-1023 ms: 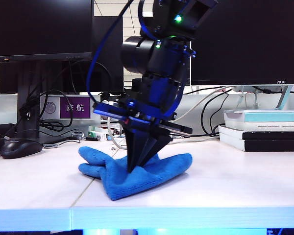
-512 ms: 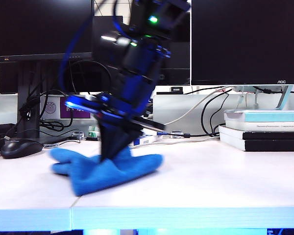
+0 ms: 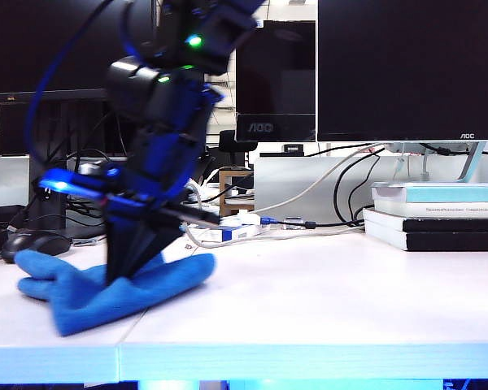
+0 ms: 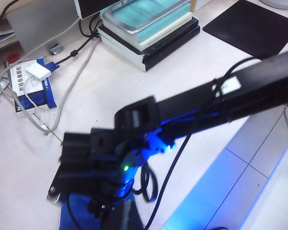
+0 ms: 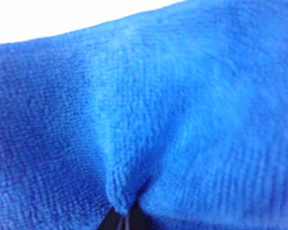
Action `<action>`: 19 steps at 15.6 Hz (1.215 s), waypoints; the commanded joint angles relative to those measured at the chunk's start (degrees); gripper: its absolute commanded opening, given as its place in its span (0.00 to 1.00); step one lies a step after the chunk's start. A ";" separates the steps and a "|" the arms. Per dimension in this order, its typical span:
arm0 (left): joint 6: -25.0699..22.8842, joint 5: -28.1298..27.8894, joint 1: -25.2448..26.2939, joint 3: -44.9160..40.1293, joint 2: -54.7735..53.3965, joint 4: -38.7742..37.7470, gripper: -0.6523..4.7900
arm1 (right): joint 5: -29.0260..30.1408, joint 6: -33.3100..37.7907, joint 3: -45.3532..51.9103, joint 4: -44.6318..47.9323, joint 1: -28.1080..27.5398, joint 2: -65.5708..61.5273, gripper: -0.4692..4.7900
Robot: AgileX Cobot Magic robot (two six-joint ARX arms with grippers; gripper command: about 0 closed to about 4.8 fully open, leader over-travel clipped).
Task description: Wipe the table from right to left using the rag.
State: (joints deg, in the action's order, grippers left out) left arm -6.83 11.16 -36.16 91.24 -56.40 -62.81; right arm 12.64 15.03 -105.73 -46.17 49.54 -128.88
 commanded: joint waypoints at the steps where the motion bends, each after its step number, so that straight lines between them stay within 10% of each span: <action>1: -0.02 -0.04 0.02 0.22 0.57 0.48 0.11 | -0.39 -1.05 -4.68 -0.74 2.14 -3.17 0.08; 19: 2.78 -7.08 0.07 0.22 2.43 -4.90 0.11 | -2.16 -1.97 -20.55 1.46 7.45 -12.79 0.08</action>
State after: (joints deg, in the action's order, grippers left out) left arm -4.34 5.13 -36.12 91.26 -54.06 -68.05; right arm 10.24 13.15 -125.19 -44.91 56.47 -141.21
